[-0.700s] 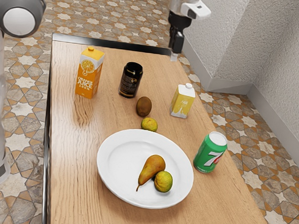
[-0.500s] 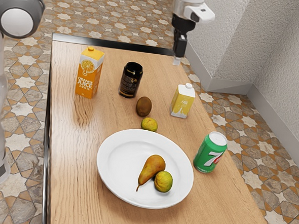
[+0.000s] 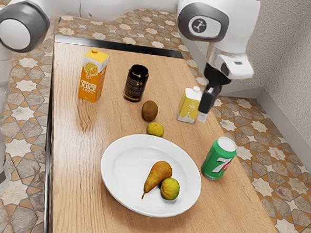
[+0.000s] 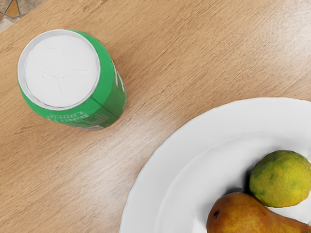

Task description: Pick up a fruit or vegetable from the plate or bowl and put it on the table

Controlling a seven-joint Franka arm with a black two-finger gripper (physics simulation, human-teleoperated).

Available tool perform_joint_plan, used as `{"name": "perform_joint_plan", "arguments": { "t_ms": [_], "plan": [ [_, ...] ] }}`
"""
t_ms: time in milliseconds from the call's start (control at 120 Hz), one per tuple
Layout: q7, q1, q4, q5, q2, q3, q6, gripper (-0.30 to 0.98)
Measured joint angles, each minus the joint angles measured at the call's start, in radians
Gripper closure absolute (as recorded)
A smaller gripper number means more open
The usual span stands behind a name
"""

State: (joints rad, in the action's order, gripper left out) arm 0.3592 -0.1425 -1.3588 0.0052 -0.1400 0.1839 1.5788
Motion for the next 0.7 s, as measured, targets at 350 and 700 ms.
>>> {"name": "perform_joint_plan", "arguments": {
  "t_ms": [350, 700],
  "plan": [
    [0.003, -0.118, -0.516, 0.065, 0.245, -0.046, 0.171, 0.0],
    [0.007, -0.145, -0.494, 0.043, 0.112, -0.083, 0.318, 0.0]
  ]
}}
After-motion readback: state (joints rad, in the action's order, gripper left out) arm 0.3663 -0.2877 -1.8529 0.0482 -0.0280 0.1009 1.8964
